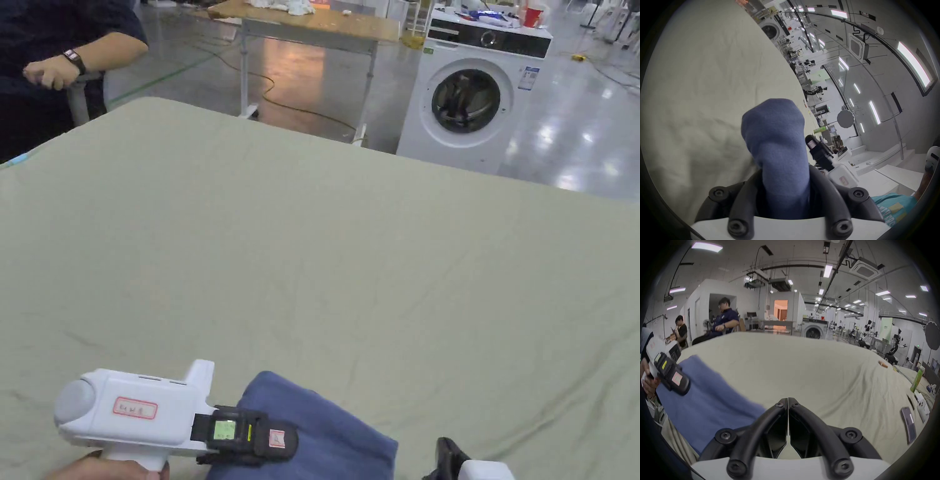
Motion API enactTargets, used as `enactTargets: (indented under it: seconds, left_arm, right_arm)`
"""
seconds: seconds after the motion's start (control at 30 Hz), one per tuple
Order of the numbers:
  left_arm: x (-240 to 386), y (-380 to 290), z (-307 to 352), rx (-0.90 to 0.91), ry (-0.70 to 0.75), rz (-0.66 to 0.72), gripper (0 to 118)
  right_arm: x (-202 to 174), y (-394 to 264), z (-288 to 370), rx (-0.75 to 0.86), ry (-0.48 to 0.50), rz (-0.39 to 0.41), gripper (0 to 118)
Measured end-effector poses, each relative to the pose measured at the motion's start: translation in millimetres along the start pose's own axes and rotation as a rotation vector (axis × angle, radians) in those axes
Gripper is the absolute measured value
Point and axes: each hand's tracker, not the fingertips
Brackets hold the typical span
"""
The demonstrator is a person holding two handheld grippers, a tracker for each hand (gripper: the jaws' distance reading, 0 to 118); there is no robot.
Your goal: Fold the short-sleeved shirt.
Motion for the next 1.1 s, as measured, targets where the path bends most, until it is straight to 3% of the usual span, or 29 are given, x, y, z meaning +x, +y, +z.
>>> enactTargets:
  seconds: [0.3,0.5,0.87,0.93,1.03,1.1]
  left_arm:
    - [0,56,137,0.103,0.219,-0.015,17]
    - [-13,91,214,0.155,0.395,0.014,17]
    - [-24,108,258,0.119,0.759,0.097,18]
    - [-24,107,251,0.104,0.806,0.114,29]
    - [-26,107,249,0.102,0.955,0.062,63]
    - [-23,107,250,0.132,1.057,0.061,67]
  right_arm:
    - [62,94,-4,0.177,-0.105,-0.050,0]
    - [99,123,-1,0.234,-0.177,-0.072,0]
    - [116,110,1,0.195,-0.206,-0.104,0]
    - [116,106,0,0.182,-0.200,-0.112,0]
    - [116,102,-3,0.160,-0.195,-0.115,0]
    - [116,101,-4,0.157,-0.190,-0.116,0]
